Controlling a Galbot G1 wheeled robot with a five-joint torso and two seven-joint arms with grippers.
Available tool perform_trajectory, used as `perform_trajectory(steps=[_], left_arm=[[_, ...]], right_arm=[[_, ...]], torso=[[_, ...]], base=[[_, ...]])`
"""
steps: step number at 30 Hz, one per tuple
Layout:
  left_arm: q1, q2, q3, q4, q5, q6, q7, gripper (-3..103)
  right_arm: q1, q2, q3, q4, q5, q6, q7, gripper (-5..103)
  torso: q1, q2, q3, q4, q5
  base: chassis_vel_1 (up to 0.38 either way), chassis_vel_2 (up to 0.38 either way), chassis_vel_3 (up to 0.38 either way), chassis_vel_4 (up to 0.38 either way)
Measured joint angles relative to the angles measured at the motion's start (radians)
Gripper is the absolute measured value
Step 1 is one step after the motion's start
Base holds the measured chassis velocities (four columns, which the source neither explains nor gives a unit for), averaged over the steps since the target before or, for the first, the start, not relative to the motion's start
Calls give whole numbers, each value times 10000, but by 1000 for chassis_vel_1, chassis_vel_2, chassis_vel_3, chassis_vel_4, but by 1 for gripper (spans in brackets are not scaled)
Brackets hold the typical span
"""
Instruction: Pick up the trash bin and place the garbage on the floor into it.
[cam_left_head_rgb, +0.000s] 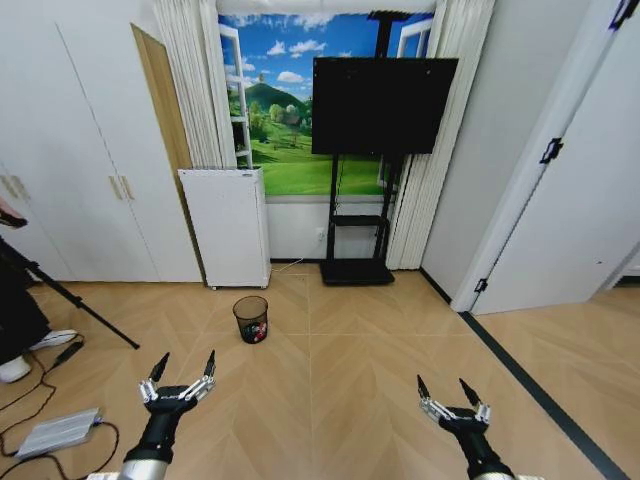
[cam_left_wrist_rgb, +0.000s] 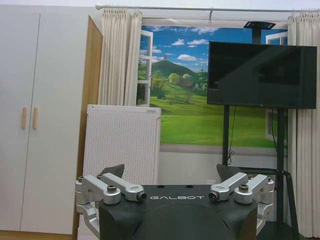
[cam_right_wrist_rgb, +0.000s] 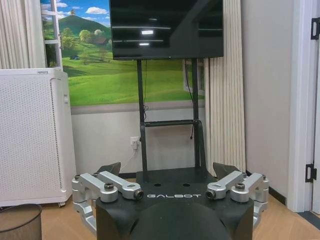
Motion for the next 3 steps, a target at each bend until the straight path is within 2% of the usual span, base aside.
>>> perform_trajectory(steps=[3], left_arm=[[0,0,0,0,0,0,0,100]], right_arm=[[2,-1,0,0,0,0,0,100]], torso=[[5,-2,2,0,-1]], base=[[-178,176,209,-195]])
